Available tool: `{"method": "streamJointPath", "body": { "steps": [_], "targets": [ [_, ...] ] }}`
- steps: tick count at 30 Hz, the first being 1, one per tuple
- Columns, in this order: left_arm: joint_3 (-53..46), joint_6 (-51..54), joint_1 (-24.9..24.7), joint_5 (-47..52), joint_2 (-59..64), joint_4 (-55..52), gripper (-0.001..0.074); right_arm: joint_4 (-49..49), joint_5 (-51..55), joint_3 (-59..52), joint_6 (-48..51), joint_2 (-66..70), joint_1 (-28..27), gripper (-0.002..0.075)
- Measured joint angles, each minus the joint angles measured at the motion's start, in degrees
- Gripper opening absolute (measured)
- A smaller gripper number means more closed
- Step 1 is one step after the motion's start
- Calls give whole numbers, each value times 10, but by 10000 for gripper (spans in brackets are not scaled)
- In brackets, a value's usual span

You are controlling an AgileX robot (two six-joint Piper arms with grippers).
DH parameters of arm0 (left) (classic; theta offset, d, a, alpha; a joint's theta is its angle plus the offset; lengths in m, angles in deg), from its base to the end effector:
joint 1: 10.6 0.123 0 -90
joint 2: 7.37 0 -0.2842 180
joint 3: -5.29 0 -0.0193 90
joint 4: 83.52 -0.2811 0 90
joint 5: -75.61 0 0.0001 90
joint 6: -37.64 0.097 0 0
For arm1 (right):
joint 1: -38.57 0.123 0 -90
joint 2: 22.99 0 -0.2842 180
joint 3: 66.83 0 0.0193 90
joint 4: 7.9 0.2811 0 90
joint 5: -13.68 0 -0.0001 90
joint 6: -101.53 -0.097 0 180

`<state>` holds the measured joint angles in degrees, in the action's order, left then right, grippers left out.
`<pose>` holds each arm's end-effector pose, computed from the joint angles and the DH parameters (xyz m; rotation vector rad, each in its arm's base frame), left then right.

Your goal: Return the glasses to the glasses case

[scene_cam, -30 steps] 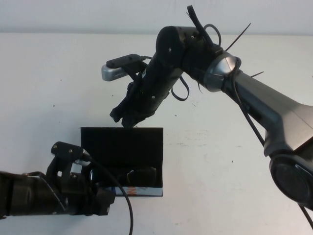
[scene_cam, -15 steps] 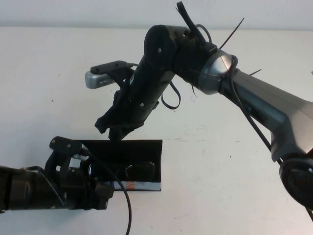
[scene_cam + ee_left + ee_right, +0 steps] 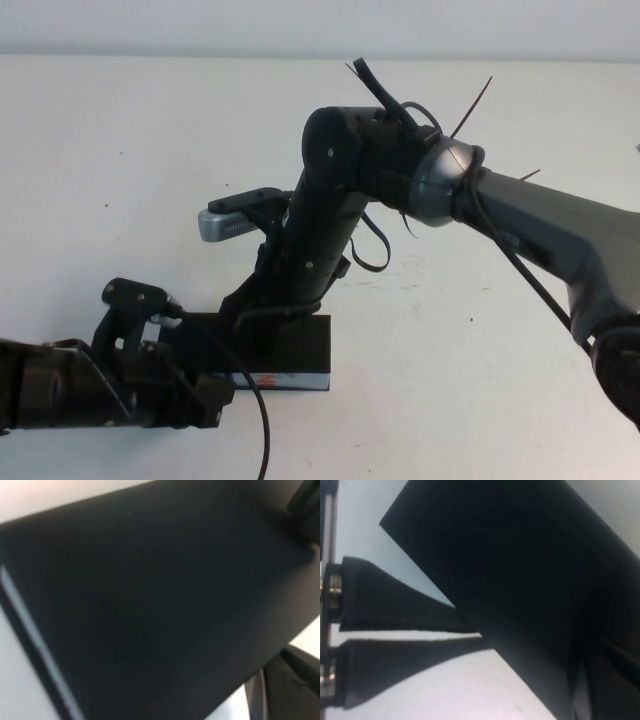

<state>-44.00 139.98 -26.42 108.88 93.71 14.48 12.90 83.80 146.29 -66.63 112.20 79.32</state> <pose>0.2328 -0.1208 0.1003 0.6293 2.4154 -0.8177 0.3537 0.3476 0.1931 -1.2092 2.7948 0.5727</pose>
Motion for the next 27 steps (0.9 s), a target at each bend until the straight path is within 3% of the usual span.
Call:
{"method": "streamJointPath", "body": {
  "steps": [9,16,27],
  "targets": [
    [1,-22,0,18,-26,-19,0,-12,0,0,0,-1,0,-11],
    [1,-100,0,18,-90,-96,0,-20,0,0,0,-8,0,-11],
    [0,-111,0,-47,-327,-74,0,-55,2,-4,-45,-137,0,-11]
  ]
}}
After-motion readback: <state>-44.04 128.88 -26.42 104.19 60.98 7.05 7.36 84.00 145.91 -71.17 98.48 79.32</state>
